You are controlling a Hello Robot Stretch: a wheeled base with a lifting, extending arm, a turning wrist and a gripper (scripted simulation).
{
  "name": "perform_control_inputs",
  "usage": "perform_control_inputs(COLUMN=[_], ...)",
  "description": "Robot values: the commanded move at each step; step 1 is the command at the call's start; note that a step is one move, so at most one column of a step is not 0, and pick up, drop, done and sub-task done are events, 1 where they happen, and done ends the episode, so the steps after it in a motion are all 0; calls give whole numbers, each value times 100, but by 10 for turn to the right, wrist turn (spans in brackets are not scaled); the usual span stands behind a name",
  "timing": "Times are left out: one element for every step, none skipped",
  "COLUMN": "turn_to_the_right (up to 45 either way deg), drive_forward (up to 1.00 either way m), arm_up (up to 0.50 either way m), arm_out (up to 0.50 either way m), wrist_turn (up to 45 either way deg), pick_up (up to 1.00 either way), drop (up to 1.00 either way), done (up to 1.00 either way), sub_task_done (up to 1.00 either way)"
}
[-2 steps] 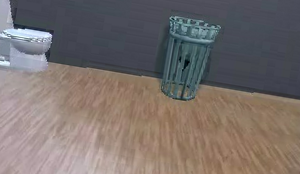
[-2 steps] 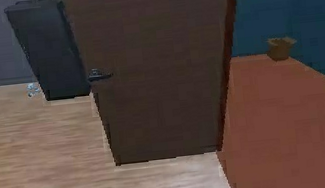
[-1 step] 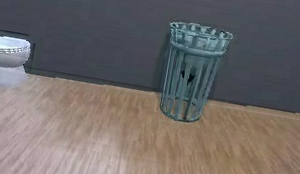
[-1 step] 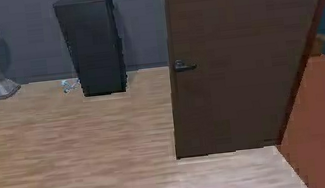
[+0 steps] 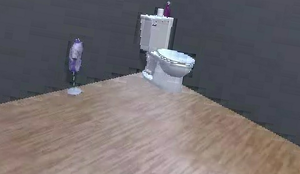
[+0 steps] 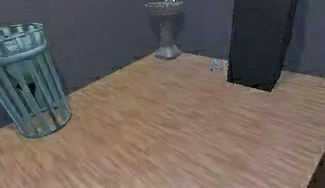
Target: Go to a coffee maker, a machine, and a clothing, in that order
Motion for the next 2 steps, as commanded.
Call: perform_control_inputs(turn_to_the_right=[-270,0], drive_forward=[0,85], arm_up=[0,0], arm_out=[0,0], wrist_turn=[0,0], pick_up=[0,0], drop=[0,0], done=[0,0], sub_task_done=[0,0])
